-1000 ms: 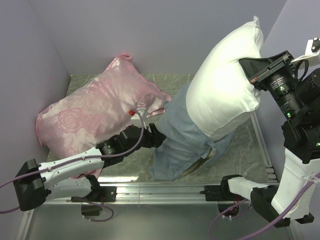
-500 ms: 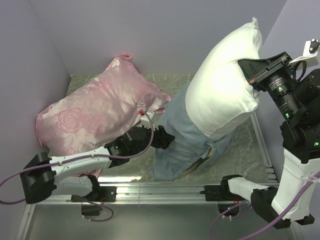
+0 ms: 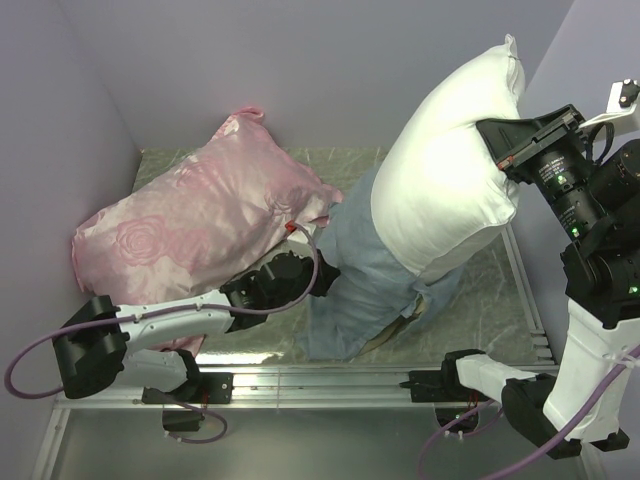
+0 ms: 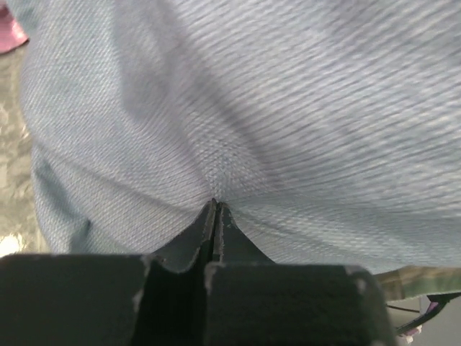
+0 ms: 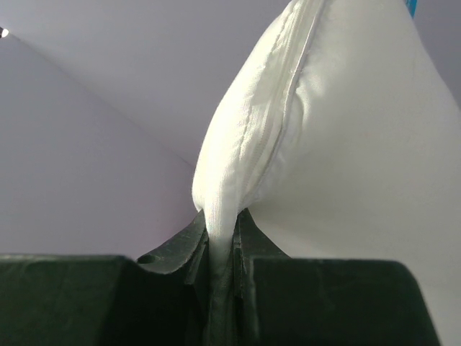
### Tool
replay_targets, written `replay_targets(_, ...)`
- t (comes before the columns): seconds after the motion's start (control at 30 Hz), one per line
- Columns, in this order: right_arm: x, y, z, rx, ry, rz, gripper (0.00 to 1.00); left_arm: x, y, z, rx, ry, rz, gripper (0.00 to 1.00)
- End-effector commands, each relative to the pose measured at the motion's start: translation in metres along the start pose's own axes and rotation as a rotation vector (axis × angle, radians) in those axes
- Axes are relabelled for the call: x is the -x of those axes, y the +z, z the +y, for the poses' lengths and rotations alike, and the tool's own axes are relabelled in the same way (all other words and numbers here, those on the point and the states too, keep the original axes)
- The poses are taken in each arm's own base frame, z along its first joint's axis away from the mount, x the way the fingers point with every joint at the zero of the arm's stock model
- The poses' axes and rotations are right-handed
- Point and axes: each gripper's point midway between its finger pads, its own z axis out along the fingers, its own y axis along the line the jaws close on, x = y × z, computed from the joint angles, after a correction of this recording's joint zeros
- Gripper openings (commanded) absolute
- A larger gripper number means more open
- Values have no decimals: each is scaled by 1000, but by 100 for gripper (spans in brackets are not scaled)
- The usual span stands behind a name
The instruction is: Remove the pillowcase from the pillow
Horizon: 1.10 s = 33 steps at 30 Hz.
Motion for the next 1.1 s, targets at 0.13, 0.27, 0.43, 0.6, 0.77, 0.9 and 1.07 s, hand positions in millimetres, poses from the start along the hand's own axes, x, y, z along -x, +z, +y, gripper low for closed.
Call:
replay_targets(0.13, 69, -34, 64, 229, -28, -279, 0, -2, -8, 0, -48, 5, -47, 16)
replay_targets(0.27, 66, -32, 62, 227, -29, -273, 0, 0, -22, 3, -85, 85, -90, 43)
replay_targets(0.43, 65, -34, 62, 235, -23, -274, 0, 8, -24, 0, -70, 221, -151, 65)
replay_targets(0.6, 63, -32, 62, 239, -17, -268, 0, 19, -16, -12, -100, 304, -179, 67)
replay_targets(0.77, 64, -32, 63, 240, -16, -265, 0, 24, -6, -19, -112, 334, -192, 66)
replay_targets(0.9, 64, -32, 62, 239, -21, -266, 0, 31, -2, -26, -123, 326, -213, 53)
replay_targets(1.07, 66, -35, 65, 244, -21, -272, 0, 24, 11, -18, -67, 312, -186, 2)
